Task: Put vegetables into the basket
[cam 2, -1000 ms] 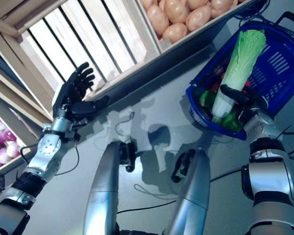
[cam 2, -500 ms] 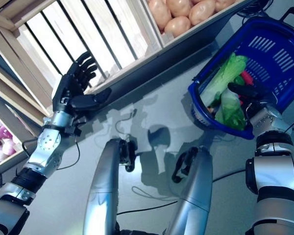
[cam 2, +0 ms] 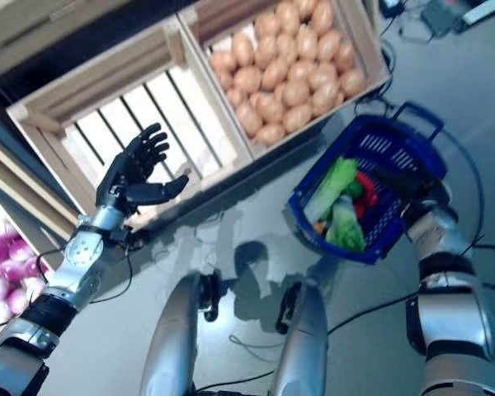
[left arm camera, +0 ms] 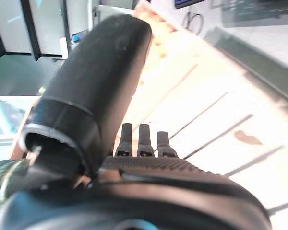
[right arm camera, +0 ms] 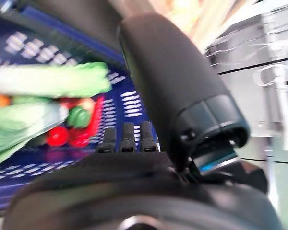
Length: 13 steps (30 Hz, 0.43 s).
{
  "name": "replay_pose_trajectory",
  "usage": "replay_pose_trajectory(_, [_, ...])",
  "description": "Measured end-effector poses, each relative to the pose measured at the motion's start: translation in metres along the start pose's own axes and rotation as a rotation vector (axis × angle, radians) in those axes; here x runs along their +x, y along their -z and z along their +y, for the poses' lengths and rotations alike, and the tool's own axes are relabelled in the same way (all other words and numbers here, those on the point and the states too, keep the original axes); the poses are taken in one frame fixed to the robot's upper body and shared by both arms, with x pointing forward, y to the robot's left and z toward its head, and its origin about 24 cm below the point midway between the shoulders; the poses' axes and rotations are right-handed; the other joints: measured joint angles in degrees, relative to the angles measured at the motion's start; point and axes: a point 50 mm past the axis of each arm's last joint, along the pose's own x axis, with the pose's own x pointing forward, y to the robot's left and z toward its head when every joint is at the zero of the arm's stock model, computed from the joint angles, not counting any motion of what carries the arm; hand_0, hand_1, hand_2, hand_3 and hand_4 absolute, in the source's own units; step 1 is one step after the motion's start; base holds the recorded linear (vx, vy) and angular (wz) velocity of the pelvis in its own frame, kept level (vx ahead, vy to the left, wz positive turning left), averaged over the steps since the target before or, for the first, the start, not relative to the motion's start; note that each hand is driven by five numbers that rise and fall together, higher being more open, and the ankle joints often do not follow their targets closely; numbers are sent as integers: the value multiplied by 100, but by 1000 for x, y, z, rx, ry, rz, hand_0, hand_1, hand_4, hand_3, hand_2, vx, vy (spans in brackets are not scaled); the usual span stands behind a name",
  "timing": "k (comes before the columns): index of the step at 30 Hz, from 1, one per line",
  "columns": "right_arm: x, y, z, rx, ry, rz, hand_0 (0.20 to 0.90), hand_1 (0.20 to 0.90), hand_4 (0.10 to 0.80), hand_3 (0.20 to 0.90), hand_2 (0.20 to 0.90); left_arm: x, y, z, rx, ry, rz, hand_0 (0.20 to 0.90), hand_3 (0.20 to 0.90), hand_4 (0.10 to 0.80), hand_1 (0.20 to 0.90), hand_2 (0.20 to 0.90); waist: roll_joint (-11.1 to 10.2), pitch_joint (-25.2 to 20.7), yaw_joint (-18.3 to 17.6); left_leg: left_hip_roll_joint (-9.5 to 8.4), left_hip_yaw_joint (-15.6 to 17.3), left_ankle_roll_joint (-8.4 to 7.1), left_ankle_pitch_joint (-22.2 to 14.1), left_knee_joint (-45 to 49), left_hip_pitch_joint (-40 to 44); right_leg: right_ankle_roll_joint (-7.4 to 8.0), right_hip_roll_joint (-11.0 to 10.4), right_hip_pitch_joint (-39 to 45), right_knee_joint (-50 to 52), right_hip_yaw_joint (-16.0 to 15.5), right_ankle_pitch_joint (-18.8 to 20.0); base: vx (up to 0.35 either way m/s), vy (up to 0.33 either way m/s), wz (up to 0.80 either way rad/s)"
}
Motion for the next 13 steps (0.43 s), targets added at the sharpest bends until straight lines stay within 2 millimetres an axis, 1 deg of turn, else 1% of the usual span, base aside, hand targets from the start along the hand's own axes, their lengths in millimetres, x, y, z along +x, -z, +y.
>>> replay_pose_trajectory(1, [-3,12,9,15,-36,3,900,900,800,900,900,-1,3,0,15,3,20,900,900,800,900,900,-71,-92,-26,-4,53,-1,113,-363,243,15,42,230,-345,-46,105,158,5,-13])
replay_pose_trajectory(3, [-12,33,29,37,-119,13,900,900,800,900,900,-3,11,-5,28,9,57,900,900,800,900,900,-120,-159,-58,13,151,-34,351,-1167,925,33,199,884,-1183,-172,406,215,1,-18])
replay_pose_trajectory(5, [-24,62,39,35,-167,56,900,900,800,900,900,-13,27,-13,2,1,117,900,900,800,900,900,-152,-461,-83,9,277,-54,592,-1975,1504,73,387,1431,-2026,-208,678,242,7,-16])
replay_pose_trajectory(6, [-30,71,39,38,-179,71,900,900,800,900,900,-18,33,-15,-9,-4,138,900,900,800,900,900,-153,-529,-81,-4,311,-64,676,-2231,1726,93,419,1634,-2295,-227,785,210,24,-12])
replay_pose_trajectory(8, [-51,112,33,10,-186,163,900,900,800,900,900,-44,59,-22,-43,-22,247,900,900,800,900,900,-156,-932,-111,-24,434,-83,998,-3231,2468,145,597,2365,-3344,-305,1171,219,37,-13])
replay_pose_trajectory(9, [-62,129,29,12,-181,208,900,900,800,900,900,-58,71,-25,-49,-28,304,900,900,800,900,900,-147,-1102,-118,-57,458,-94,1127,-3686,2840,157,697,2743,-3833,-307,1344,187,34,-9])
replay_pose_trajectory(10, [-74,146,22,-1,-174,250,900,900,800,900,900,-73,83,-28,-58,-34,360,900,900,800,900,900,-141,-1317,-141,-106,474,-106,1252,-4090,3114,202,753,3016,-4239,-308,1467,155,29,-2])
replay_pose_trajectory(11, [-85,160,16,-22,-169,290,900,900,800,900,900,-86,92,-30,-69,-37,409,900,900,800,900,900,-154,-1518,-161,-160,494,-107,1358,-4443,3342,261,790,3229,-4572,-288,1567,129,21,-2])
replay_pose_trajectory(13, [-104,184,7,-45,-154,360,900,900,800,900,900,-110,109,-33,-106,-63,493,900,900,800,900,900,-145,-1744,-194,-219,605,-111,1549,-5043,3750,279,860,3590,-5168,-269,1802,81,7,-10])
